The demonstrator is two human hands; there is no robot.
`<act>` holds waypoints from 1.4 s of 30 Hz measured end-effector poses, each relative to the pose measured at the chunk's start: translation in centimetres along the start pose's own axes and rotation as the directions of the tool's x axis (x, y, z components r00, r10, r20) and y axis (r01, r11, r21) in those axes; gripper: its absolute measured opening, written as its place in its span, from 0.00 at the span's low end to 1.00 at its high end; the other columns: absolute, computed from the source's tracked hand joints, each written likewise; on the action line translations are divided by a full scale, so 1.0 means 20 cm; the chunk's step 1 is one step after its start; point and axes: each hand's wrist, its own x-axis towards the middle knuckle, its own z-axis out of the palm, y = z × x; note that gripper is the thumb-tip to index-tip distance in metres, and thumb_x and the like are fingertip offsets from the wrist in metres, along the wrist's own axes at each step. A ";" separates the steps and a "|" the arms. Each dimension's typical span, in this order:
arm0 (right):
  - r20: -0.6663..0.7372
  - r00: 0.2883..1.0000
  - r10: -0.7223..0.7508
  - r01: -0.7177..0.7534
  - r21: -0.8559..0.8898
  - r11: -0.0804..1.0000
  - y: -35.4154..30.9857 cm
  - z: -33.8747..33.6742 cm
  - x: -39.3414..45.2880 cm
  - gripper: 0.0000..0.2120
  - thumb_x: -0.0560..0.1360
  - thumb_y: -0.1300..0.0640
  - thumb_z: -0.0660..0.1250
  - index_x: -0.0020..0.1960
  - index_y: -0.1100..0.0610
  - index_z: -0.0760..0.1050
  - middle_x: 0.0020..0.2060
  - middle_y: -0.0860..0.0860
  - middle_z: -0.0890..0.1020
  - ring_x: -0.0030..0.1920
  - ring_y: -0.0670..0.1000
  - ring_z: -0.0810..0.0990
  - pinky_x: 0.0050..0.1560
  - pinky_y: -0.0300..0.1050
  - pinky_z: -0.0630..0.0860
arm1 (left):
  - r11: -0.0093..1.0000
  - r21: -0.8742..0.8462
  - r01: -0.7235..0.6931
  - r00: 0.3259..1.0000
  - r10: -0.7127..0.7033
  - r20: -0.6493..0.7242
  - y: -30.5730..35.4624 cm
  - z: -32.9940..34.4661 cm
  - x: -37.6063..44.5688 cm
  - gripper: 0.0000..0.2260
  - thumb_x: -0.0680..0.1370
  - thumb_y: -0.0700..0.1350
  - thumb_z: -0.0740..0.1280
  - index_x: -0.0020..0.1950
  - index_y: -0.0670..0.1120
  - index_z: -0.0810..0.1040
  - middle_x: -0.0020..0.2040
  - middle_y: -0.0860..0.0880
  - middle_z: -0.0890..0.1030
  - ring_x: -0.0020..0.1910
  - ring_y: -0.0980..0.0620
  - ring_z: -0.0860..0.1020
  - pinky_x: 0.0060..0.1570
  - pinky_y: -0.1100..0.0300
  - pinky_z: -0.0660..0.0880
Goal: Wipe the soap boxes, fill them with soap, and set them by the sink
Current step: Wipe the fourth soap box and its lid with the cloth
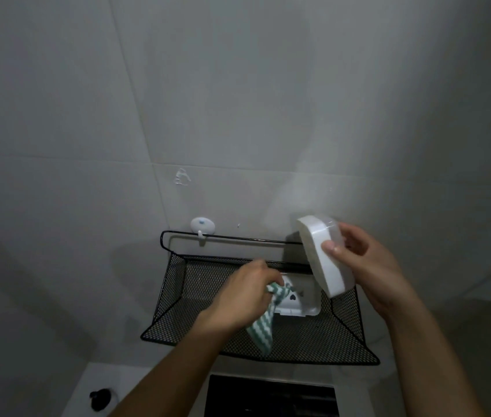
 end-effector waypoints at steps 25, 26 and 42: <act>0.244 0.967 -0.073 0.103 -0.114 0.988 0.02 0.13 -0.05 0.49 0.61 0.55 0.84 0.76 0.46 0.65 0.66 0.44 0.76 0.61 0.39 0.79 0.53 0.31 0.76 | 0.496 -0.861 -0.114 0.968 -0.140 -0.209 -0.11 -0.30 -0.04 0.27 0.66 0.45 0.76 0.63 0.44 0.74 0.60 0.46 0.80 0.58 0.50 0.81 0.53 0.64 0.76; 0.256 0.965 -0.051 0.063 -0.038 0.997 0.04 0.13 -0.05 0.49 0.60 0.59 0.84 0.76 0.48 0.65 0.65 0.47 0.77 0.59 0.40 0.81 0.52 0.32 0.78 | 0.487 -0.865 -0.120 0.967 -0.139 -0.212 -0.11 -0.29 -0.05 0.27 0.66 0.46 0.76 0.63 0.44 0.74 0.59 0.46 0.80 0.58 0.50 0.81 0.54 0.63 0.76; 0.238 0.955 -0.178 0.140 0.169 0.976 0.10 0.14 -0.06 0.51 0.63 0.67 0.80 0.79 0.50 0.59 0.67 0.48 0.79 0.67 0.52 0.78 0.60 0.42 0.78 | 0.453 -0.884 0.112 0.889 -0.443 -0.115 -0.10 -0.29 0.02 0.21 0.69 0.69 0.66 0.44 0.51 0.82 0.41 0.46 0.85 0.35 0.53 0.82 0.31 0.62 0.77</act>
